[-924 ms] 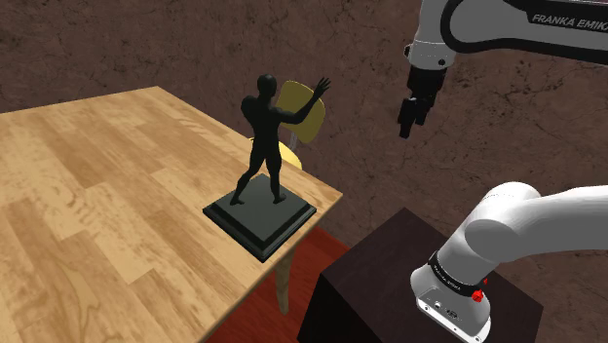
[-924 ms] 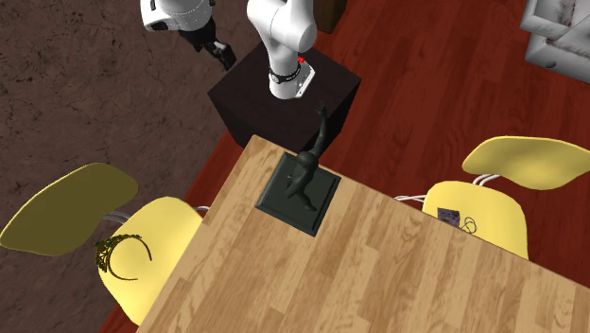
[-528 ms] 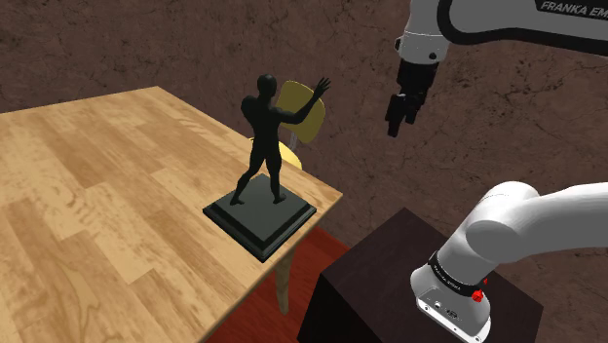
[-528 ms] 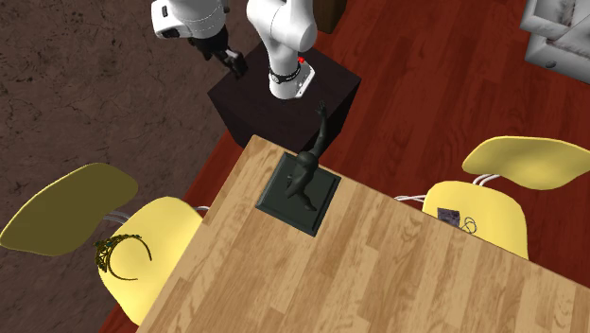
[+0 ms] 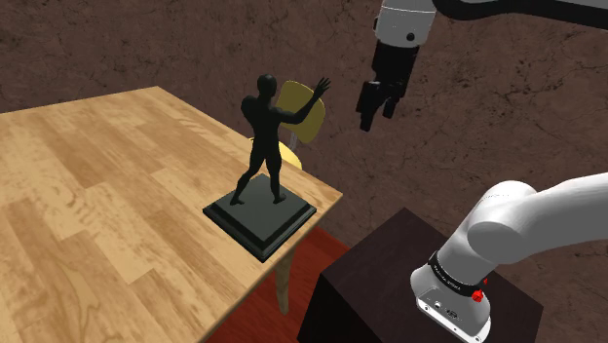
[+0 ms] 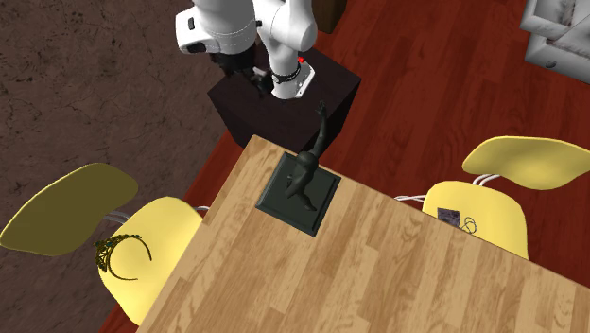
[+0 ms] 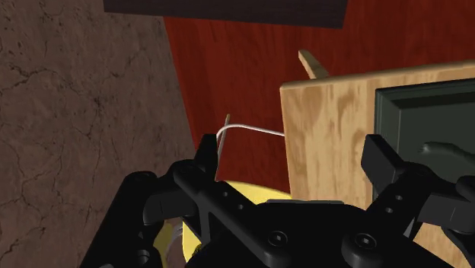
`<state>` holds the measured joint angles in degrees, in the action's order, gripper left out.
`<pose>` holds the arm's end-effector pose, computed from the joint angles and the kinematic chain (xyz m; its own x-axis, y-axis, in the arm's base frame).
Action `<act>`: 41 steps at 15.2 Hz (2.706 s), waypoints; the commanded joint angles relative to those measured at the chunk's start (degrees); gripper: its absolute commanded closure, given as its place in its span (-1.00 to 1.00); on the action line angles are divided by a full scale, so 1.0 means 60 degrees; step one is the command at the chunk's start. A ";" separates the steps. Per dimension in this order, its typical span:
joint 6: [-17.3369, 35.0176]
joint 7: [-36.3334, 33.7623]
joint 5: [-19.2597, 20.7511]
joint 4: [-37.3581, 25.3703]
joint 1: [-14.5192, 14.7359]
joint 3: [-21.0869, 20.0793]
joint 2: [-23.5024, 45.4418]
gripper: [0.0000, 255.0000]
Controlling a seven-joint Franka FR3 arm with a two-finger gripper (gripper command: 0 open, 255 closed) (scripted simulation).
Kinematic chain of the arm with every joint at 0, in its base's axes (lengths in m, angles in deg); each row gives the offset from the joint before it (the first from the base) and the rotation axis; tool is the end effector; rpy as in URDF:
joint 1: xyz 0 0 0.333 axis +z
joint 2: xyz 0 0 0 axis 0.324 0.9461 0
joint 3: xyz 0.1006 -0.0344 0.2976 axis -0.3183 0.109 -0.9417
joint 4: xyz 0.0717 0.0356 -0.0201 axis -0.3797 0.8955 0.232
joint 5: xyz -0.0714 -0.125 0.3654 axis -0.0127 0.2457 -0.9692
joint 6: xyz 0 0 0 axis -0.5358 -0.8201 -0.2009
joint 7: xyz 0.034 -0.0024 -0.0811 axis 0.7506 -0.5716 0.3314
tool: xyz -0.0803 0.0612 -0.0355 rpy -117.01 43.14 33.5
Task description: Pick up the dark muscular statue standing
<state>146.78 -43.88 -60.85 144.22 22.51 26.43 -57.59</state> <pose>0.3060 0.1622 0.6120 0.9959 0.0809 -0.0404 0.0842 -0.9927 0.0863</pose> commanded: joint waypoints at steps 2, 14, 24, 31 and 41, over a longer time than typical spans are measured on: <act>0.0067 -0.0692 -0.0276 -0.0687 0.0051 -0.0560 0.0485 -1.00; 0.0118 -0.3642 -0.0118 -0.4366 -0.0075 -0.3031 0.3210 -1.00; 0.0605 -0.4882 0.0526 -0.5228 -0.0028 -0.4097 0.4395 -1.00; 0.0907 -0.4959 0.0441 -0.4822 0.0021 -0.4152 0.4261 1.00; 0.0547 -0.4880 0.0527 -0.5308 -0.0097 -0.4158 0.4411 1.00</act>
<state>153.61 -73.13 -58.38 112.59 22.21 1.48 -31.90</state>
